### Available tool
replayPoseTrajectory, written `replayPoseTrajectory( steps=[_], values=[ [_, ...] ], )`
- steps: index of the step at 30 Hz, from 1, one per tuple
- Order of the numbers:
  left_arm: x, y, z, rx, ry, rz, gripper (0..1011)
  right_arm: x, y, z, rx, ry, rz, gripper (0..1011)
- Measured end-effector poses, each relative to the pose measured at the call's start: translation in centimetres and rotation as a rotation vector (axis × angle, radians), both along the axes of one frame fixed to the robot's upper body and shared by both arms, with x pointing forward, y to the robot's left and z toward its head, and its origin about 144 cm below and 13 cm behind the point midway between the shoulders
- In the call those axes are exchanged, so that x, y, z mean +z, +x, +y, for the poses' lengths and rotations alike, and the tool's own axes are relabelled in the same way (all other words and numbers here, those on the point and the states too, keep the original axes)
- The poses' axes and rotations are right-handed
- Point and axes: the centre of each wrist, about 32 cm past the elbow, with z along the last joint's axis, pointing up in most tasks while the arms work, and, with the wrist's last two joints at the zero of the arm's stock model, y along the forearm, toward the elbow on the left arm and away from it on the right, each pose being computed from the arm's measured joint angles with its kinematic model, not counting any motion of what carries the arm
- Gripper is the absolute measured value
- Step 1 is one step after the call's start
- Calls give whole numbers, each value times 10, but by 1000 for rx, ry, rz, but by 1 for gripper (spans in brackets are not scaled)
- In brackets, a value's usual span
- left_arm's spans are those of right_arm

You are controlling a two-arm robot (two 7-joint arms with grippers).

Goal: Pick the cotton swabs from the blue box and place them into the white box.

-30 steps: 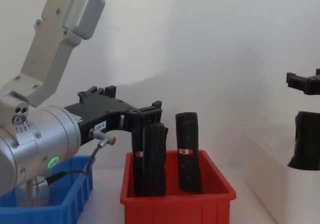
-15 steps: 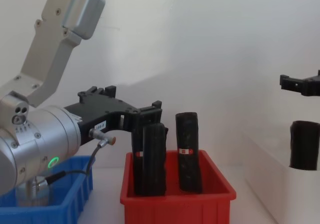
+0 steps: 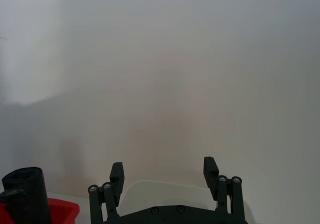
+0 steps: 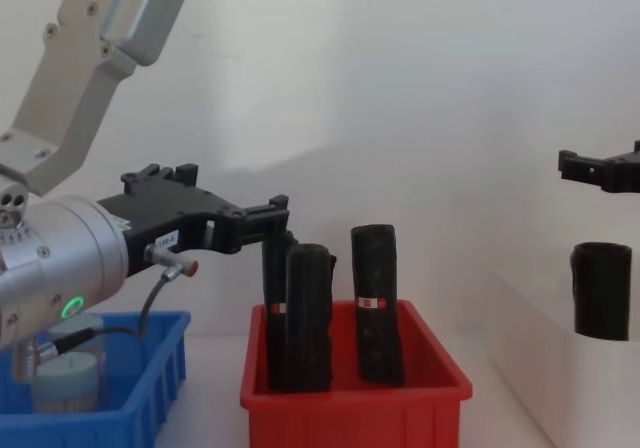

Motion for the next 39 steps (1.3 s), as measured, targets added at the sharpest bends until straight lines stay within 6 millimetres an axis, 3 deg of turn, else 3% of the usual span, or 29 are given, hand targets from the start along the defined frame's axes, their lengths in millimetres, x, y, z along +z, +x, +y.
replayPoseTrajectory(
  steps=[23,39],
  values=[
    [-4,1,62,209,71,200,1003,0,1,0,1,0,0,1001],
    [-8,6,80,208,64,278,1003,0,1,0,1,0,1,1001]
  ],
)
